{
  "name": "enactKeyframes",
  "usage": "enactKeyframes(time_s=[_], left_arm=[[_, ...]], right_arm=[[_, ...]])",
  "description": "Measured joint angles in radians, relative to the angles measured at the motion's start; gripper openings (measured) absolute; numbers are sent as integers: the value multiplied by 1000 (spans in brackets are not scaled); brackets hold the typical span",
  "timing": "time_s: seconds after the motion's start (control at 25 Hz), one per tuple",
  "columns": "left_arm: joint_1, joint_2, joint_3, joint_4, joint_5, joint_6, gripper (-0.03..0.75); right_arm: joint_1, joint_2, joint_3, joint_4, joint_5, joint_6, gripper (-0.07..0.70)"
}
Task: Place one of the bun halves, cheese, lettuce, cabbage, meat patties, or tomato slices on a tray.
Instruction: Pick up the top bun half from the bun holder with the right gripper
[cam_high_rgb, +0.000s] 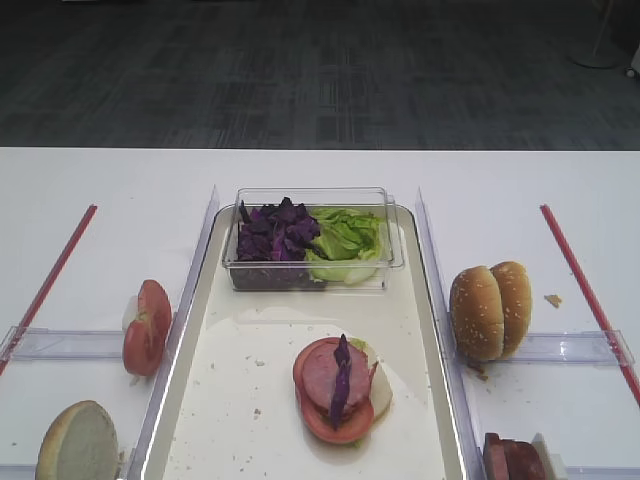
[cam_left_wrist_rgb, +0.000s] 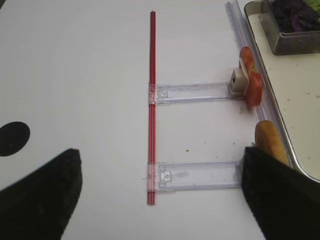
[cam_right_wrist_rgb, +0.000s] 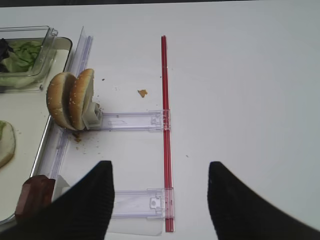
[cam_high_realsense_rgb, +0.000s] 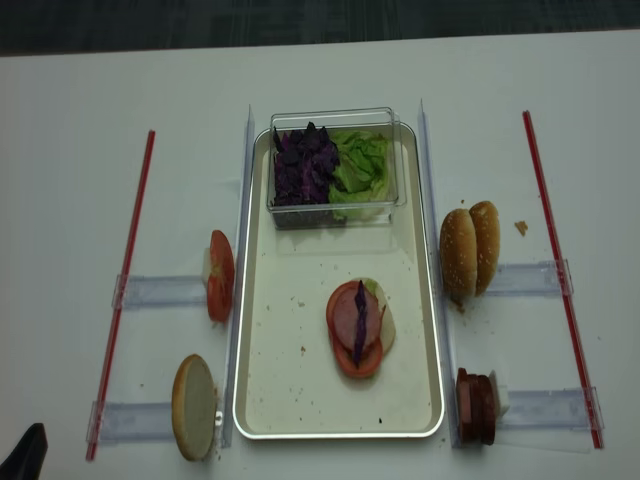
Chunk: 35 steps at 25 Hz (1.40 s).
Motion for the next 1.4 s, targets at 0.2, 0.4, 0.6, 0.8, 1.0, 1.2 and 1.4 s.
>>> enactKeyframes(time_s=[0.2,0.4,0.6,0.8,1.0,1.2,1.4], left_arm=[[0,0,0,0,0,0,597],[0,0,0,0,0,0,597],[0,0,0,0,0,0,597],[0,0,0,0,0,0,597],[0,0,0,0,0,0,597],[0,0,0,0,0,0,597],[0,0,0,0,0,0,597]], right_arm=[[0,0,0,0,0,0,445],[0,0,0,0,0,0,445],[0,0,0,0,0,0,445],[0,0,0,2,0,0,447],[0,0,0,4,0,0,484],[0,0,0,4,0,0,503],[0,0,0,12,0,0,505]])
